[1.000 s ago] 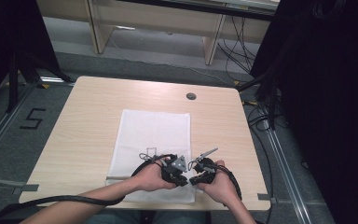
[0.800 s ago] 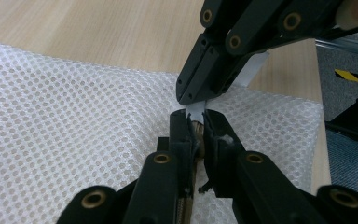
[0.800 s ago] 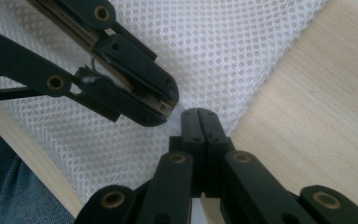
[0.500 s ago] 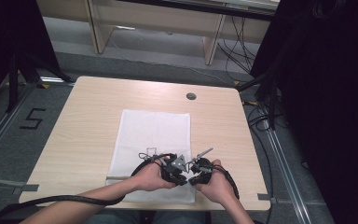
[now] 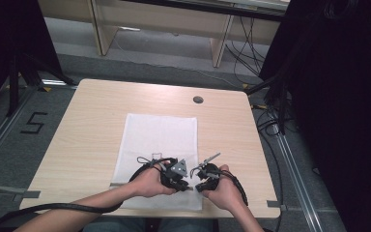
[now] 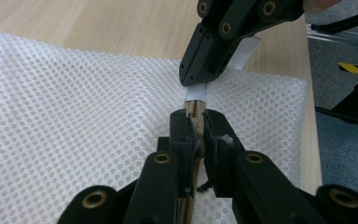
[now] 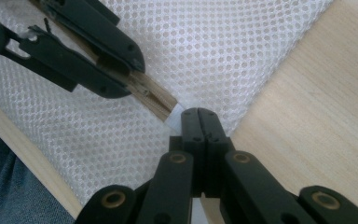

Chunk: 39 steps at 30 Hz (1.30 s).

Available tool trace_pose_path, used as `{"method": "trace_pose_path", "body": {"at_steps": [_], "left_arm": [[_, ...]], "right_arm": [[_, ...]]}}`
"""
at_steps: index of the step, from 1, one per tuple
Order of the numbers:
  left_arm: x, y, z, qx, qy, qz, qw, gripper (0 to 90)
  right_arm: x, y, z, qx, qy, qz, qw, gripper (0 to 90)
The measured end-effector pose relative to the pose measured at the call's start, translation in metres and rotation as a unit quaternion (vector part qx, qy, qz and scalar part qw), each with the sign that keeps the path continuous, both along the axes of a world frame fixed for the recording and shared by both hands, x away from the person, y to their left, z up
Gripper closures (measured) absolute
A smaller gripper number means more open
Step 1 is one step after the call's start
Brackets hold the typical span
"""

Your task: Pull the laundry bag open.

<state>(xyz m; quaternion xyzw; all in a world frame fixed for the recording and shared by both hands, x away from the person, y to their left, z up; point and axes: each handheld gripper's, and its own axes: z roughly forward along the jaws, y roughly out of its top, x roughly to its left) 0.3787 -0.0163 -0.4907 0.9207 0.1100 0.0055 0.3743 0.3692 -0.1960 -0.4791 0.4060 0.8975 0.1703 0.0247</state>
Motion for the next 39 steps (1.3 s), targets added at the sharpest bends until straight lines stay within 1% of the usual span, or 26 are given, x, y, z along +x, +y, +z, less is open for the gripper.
{"method": "trace_pose_path", "body": {"at_steps": [1,2,3,4,5,6,7,9,10,11,12,13,14,17,18,20,23,24,26,27,28,29,34,36,37,39], "left_arm": [[0.0,0.001,0.001,-0.003,0.004,0.005,1.0,82.2],[0.0,0.002,0.001,-0.004,-0.003,0.001,1.0,82.2],[0.0,0.003,0.002,-0.01,0.01,0.01,0.9999,82.2],[0.0,0.004,0.003,-0.012,0.002,0.002,0.9999,82.2],[-0.001,0.004,0.002,-0.014,0.007,0.007,0.9999,82.2],[-0.002,0.003,0.002,-0.013,0.004,0.003,0.9999,82.2],[-0.002,0.003,0.003,-0.013,0.002,0.0,0.9999,82.2],[-0.002,0.004,0.004,-0.023,0.001,0.007,0.9997,82.2],[0.0,0.005,0.006,-0.028,-0.001,0.004,0.9996,82.1],[0.0,0.005,0.007,-0.032,0.007,0.011,0.9994,82.2],[0.0,0.006,0.008,-0.034,0.01,0.011,0.9993,82.1],[0.002,0.006,0.009,-0.031,0.002,0.003,0.9995,82.1],[0.001,0.007,0.01,-0.03,0.002,0.003,0.9995,82.1],[0.001,0.007,0.008,-0.034,0.007,0.009,0.9993,82.1],[0.001,0.008,0.008,-0.037,0.004,0.006,0.9993,82.1],[0.0,0.008,0.008,-0.044,0.011,0.013,0.9989,82.1],[0.0,0.009,0.008,-0.044,0.005,0.009,0.999,82.2],[0.0,0.009,0.008,-0.044,0.005,0.009,0.999,82.2],[0.0,0.01,0.009,-0.046,0.01,0.014,0.9988,82.2],[0.001,0.01,0.01,-0.046,0.006,0.009,0.9989,82.2],[0.0,0.011,0.01,-0.047,0.01,0.013,0.9988,82.2],[0.001,0.011,0.01,-0.048,0.005,0.009,0.9988,82.2],[0.001,0.012,0.01,-0.048,0.011,0.014,0.9987,82.2],[0.001,0.012,0.009,-0.049,0.013,0.014,0.9986,82.2],[0.002,0.013,0.009,-0.049,0.01,0.01,0.9987,82.2],[0.0,0.013,0.009,-0.048,0.016,0.011,0.9986,82.2]], "right_arm": [[0.0,0.0,0.0,0.0,0.0,0.0,1.0,90.0],[0.0,0.0,0.0,0.005,0.002,0.004,1.0,90.0],[0.0,0.0,0.0,0.003,0.003,0.003,1.0,90.0],[0.0,0.001,0.0,0.002,0.008,0.002,1.0,90.0],[0.0,0.001,0.001,-0.001,0.006,0.006,1.0,90.0],[0.001,0.0,0.0,0.001,-0.004,0.028,0.9996,90.0],[-0.001,0.0,0.001,0.001,-0.005,0.031,0.9995,87.4],[-0.002,0.0,0.004,0.008,-0.02,0.057,0.9982,73.6],[-0.004,0.001,0.006,0.013,-0.028,0.071,0.997,67.4],[-0.005,0.001,0.007,0.011,-0.044,0.088,0.9951,62.8],[-0.006,0.001,0.008,0.012,-0.048,0.094,0.9943,60.7],[-0.007,0.002,0.007,0.011,-0.052,0.104,0.9932,57.8],[-0.007,0.003,0.006,0.012,-0.057,0.123,0.9907,56.2],[-0.006,0.005,0.004,0.002,-0.07,0.153,0.9858,53.1],[-0.007,0.007,0.003,0.001,-0.074,0.16,0.9844,52.0],[-0.007,0.008,0.001,0.002,-0.077,0.167,0.983,51.1],[-0.006,0.01,-0.002,-0.01,-0.086,0.191,0.9778,56.7],[-0.008,0.011,-0.003,-0.012,-0.081,0.187,0.9789,58.5],[-0.007,0.011,-0.004,-0.014,-0.09,0.194,0.9767,64.3],[-0.008,0.011,-0.004,-0.013,-0.087,0.194,0.9771,66.7],[-0.008,0.011,-0.004,-0.012,-0.084,0.192,0.9777,69.4],[-0.008,0.011,-0.004,-0.014,-0.091,0.201,0.9753,71.7],[-0.009,0.012,-0.004,-0.015,-0.089,0.214,0.9726,81.1],[-0.009,0.011,-0.004,-0.014,-0.092,0.225,0.9699,83.4],[-0.009,0.011,-0.005,-0.012,-0.091,0.227,0.9695,83.9],[-0.01,0.011,-0.004,-0.012,-0.084,0.228,0.9699,84.3]]}}
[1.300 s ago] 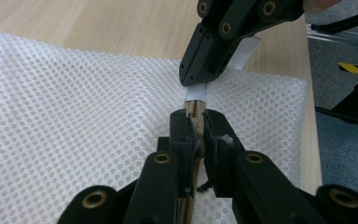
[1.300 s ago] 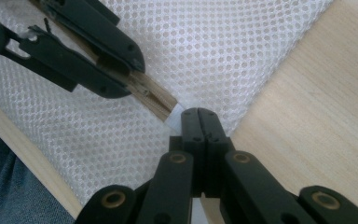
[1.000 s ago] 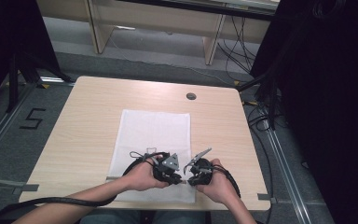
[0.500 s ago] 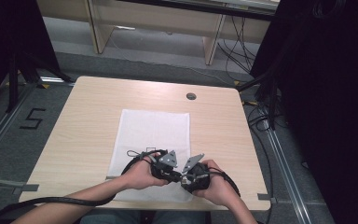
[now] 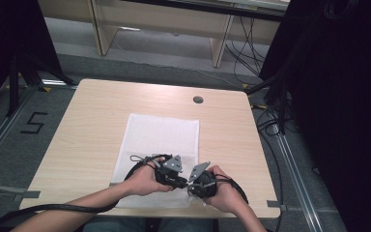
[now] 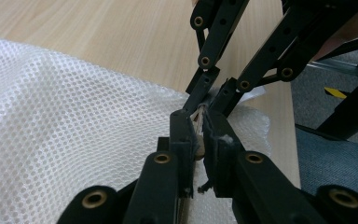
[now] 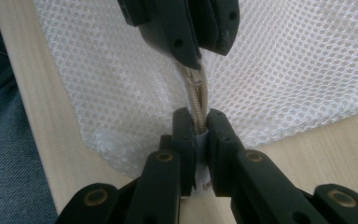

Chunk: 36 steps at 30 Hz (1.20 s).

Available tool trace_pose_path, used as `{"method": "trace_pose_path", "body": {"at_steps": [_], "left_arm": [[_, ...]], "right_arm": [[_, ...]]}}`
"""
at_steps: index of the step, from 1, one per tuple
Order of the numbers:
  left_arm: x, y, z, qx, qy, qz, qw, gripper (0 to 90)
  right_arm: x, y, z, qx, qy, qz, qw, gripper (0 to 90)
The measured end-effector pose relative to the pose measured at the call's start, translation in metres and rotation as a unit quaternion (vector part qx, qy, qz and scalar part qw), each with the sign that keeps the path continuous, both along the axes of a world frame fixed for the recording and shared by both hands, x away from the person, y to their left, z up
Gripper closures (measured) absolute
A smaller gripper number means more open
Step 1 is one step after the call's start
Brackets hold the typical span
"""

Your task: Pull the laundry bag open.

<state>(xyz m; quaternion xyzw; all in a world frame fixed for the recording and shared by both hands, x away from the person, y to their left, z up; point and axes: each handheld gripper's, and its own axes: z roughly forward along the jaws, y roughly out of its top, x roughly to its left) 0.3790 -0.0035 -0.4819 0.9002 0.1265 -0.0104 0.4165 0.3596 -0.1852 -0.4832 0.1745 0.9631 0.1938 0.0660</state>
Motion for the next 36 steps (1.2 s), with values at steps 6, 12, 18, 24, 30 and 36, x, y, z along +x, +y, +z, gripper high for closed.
{"method": "trace_pose_path", "body": {"at_steps": [6,12,18,24,30,36], "left_arm": [[0.0,0.0,0.0,0.003,-0.003,-0.004,1.0,82.2],[0.0,0.001,0.0,0.0,-0.002,-0.002,1.0,82.2],[-0.002,0.001,0.0,0.001,-0.001,-0.001,1.0,82.2],[-0.003,0.002,-0.001,0.001,-0.01,-0.008,0.9999,82.3],[-0.001,0.012,0.003,0.008,-0.009,0.0,0.9999,82.3],[-0.002,0.018,0.002,0.001,-0.005,0.002,1.0,82.3]], "right_arm": [[0.002,0.0,0.001,0.001,0.014,-0.01,0.9998,84.5],[0.002,-0.001,0.0,0.008,0.02,-0.024,0.9995,84.4],[0.001,-0.001,0.0,0.005,0.015,-0.012,0.9998,84.7],[0.0,-0.001,0.0,0.004,0.013,-0.006,0.9999,84.9],[0.001,-0.003,0.0,0.002,0.014,-0.007,0.9999,85.2],[0.0,-0.002,0.0,0.0,0.008,-0.006,1.0,85.1]]}}
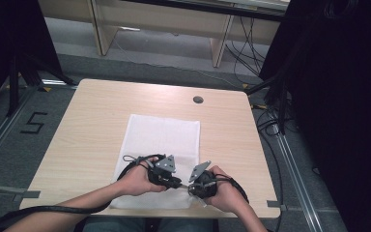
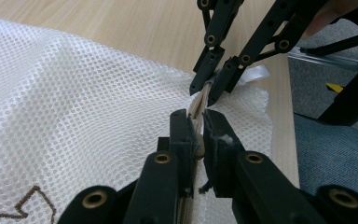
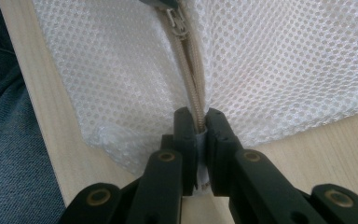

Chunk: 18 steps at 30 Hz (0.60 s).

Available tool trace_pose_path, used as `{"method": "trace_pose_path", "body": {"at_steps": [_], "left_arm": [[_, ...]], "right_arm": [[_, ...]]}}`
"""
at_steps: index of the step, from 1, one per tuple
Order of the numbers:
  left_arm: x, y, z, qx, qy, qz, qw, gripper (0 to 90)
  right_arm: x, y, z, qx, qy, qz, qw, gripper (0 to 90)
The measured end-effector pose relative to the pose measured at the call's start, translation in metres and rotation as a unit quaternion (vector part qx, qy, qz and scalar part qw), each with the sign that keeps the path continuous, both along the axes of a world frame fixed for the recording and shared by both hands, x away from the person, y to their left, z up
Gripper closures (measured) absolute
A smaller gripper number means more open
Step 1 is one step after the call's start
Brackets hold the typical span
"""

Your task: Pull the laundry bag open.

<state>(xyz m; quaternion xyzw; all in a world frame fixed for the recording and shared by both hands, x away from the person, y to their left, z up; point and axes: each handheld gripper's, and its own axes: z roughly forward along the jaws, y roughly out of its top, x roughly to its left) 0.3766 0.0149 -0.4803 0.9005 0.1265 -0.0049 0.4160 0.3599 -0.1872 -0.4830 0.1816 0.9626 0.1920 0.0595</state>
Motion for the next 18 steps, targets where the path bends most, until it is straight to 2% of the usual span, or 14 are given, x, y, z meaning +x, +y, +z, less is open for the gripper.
{"method": "trace_pose_path", "body": {"at_steps": [4,5,6,8,11,12,14,18], "left_arm": [[-0.0009,0.0016,0.0016,0.004,-0.007,-0.002,1.0,82.2],[-0.0005,0.0028,0.0019,0.002,-0.002,0.0,1.0,82.2],[-0.0002,0.0039,0.0017,0.002,-0.008,0.0,1.0,82.2],[0.0001,0.0072,0.0017,-0.001,0.001,0.003,1.0,82.3],[-0.0008,0.0097,0.0009,-0.003,0.003,0.005,1.0,82.2],[-0.0004,0.0098,0.0011,0.0,-0.005,0.001,1.0,82.2],[-0.0022,0.0095,0.0014,-0.002,-0.001,0.005,1.0,82.2],[-0.0018,0.0097,0.0019,-0.002,-0.007,-0.002,1.0,82.2]], "right_arm": [[-0.0006,-0.0008,-0.0005,0.004,0.001,-0.003,1.0,85.1],[-0.0005,-0.001,-0.0002,0.003,0.001,-0.002,1.0,85.1],[-0.0003,-0.0012,-0.0005,0.004,0.002,-0.002,1.0,85.1],[0.0,-0.0016,-0.0008,0.007,0.003,-0.003,1.0,85.1],[0.0,-0.0014,-0.0007,0.006,0.004,-0.002,1.0,85.1],[-0.0001,-0.0013,-0.0006,0.006,0.003,-0.002,1.0,85.1],[-0.0003,-0.0012,-0.0006,0.006,0.003,-0.003,1.0,85.1],[-0.0005,-0.0015,-0.0005,0.006,0.001,-0.004,1.0,85.0]]}}
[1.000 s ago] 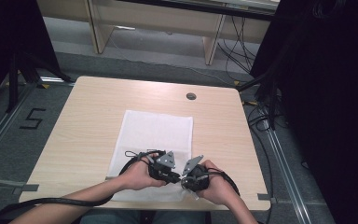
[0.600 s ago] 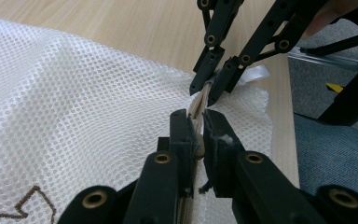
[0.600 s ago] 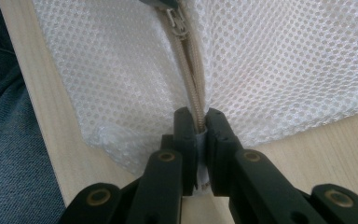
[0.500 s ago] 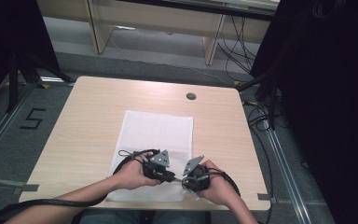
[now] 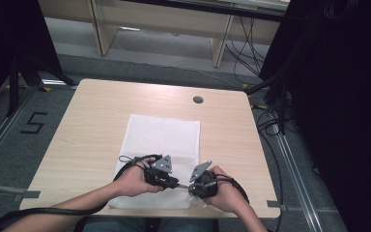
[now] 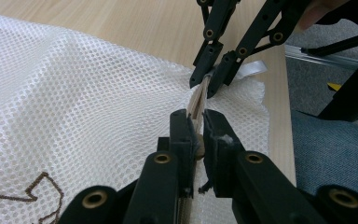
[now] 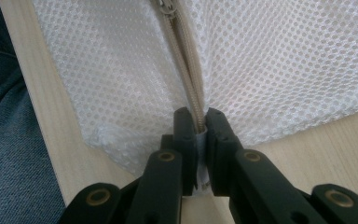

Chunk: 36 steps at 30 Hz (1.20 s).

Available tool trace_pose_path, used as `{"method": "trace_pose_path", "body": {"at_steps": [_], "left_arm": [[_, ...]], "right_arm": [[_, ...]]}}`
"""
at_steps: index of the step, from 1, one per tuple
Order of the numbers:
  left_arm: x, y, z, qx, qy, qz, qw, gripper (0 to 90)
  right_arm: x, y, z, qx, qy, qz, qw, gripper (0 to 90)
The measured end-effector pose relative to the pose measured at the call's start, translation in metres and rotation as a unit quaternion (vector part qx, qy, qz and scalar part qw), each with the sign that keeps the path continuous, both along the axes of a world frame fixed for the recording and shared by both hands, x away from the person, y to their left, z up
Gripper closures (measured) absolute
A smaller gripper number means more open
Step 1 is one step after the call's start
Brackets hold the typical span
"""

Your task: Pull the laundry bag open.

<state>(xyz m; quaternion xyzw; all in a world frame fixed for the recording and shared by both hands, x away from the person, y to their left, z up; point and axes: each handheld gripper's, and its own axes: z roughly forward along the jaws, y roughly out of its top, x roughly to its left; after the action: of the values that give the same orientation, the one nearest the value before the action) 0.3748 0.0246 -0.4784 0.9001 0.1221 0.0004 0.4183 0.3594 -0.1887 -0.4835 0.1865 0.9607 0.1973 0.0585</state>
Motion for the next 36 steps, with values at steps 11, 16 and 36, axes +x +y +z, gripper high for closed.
{"method": "trace_pose_path", "body": {"at_steps": [11,16,36], "left_arm": [[-0.001,0.008,0.001,-0.001,0.003,0.005,1.0,82.3],[-0.002,0.008,0.002,0.001,-0.003,0.001,1.0,82.2],[-0.002,0.02,0.002,-0.003,-0.004,0.001,1.0,82.2]], "right_arm": [[0.0,0.0,0.0,0.0,0.002,0.002,1.0,85.0],[0.0,-0.001,0.0,0.0,0.003,0.002,1.0,85.0],[0.0,-0.001,0.0,0.0,0.002,0.003,1.0,85.0]]}}
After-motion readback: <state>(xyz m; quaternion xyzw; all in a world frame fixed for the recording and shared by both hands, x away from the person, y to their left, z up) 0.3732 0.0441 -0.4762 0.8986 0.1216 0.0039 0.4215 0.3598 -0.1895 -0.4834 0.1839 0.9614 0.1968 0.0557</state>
